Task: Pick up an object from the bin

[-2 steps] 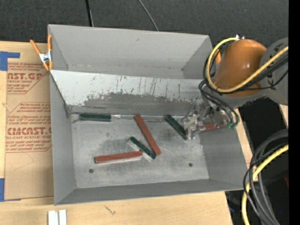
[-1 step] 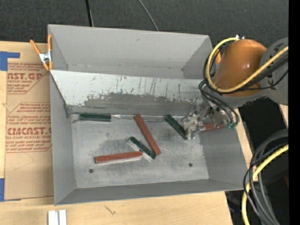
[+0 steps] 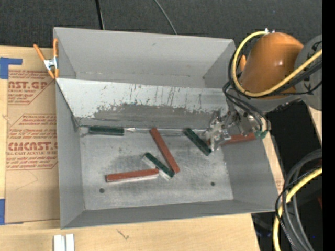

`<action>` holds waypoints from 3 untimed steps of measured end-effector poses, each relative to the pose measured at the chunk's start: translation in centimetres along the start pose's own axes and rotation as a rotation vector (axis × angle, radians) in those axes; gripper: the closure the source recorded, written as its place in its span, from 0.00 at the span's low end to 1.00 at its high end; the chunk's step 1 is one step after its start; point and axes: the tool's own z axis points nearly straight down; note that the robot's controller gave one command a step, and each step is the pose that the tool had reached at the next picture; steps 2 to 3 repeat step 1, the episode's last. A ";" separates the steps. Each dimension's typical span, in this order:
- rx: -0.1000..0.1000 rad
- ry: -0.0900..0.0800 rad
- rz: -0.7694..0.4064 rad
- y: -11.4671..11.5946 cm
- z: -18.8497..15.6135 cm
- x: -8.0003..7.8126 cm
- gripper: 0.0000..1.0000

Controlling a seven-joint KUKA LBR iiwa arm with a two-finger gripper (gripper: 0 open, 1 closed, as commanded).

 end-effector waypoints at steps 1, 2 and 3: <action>0.002 -0.010 -0.006 0.4 -3.3 0.1 1.00; 0.002 -0.010 -0.006 0.4 -3.3 0.1 1.00; 0.002 -0.010 -0.006 0.4 -3.3 0.1 1.00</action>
Offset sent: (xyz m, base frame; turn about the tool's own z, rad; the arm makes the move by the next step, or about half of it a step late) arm -0.0132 -0.0621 0.1376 -0.2839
